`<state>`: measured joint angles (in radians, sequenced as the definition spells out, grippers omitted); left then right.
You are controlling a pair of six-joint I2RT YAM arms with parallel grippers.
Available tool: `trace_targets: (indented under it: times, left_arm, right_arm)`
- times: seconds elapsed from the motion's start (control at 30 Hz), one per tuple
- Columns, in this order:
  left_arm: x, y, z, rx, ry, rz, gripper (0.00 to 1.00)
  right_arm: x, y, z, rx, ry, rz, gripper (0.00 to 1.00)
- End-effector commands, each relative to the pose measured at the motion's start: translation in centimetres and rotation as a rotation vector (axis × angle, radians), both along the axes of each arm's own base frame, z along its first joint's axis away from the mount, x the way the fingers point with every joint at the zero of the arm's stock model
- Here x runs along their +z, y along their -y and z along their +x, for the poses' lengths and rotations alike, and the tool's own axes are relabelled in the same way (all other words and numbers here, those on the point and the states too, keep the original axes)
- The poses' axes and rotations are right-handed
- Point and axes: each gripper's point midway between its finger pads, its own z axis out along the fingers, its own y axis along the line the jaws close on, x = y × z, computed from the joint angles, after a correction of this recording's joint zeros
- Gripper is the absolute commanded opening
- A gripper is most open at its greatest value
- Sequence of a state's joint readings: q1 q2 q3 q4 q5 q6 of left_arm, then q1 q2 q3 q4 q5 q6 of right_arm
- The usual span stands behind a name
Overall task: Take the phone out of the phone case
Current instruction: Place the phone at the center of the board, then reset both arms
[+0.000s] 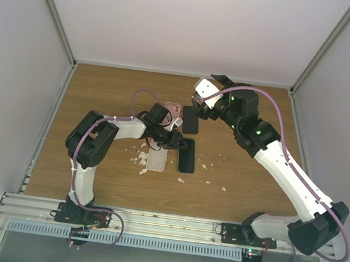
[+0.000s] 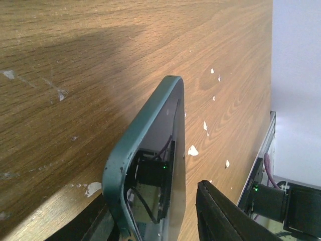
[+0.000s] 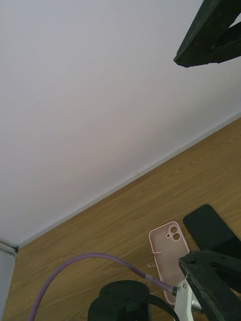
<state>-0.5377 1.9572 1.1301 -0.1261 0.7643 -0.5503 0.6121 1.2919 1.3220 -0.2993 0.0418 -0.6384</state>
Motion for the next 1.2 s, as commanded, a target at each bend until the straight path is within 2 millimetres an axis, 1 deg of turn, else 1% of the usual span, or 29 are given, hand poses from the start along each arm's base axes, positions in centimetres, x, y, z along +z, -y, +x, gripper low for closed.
trace_targets:
  times: [0.0, 0.13, 0.4, 0.57, 0.77, 0.93, 1.17]
  left_arm:
    - [1.6, 0.6, 0.5, -0.005, 0.055, -0.026, 0.41]
    - [1.6, 0.4, 0.6, 0.007, 0.060, -0.009, 0.44]
    - [1.6, 0.0, 0.9, 0.027, 0.077, 0.017, 0.56]
    - [2.2, 0.1, 0.9, 0.026, 0.091, 0.011, 0.60]
    - [2.5, -0.2, 0.8, 0.035, 0.101, 0.014, 0.62]
    - [4.0, -0.4, 1.0, 0.040, 0.149, 0.012, 0.62]
    - [7.9, -1.3, 1.6, 0.051, 0.276, 0.003, 0.64]
  right_arm:
    - [0.6, -0.1, 0.3, 0.006, -0.001, 0.015, 1.00]
    - [0.5, -0.2, 0.4, 0.004, -0.001, 0.014, 1.00]
    - [0.2, -0.3, 0.9, -0.006, -0.002, 0.005, 1.00]
    - [0.0, -0.3, 1.0, -0.010, -0.003, 0.002, 1.00]
    - [0.0, -0.2, 1.2, -0.018, 0.000, 0.004, 1.00]
    - [0.0, -0.2, 1.4, -0.029, 0.001, 0.013, 1.00]
    - [1.1, 0.0, 1.9, -0.049, 0.007, 0.044, 0.99]
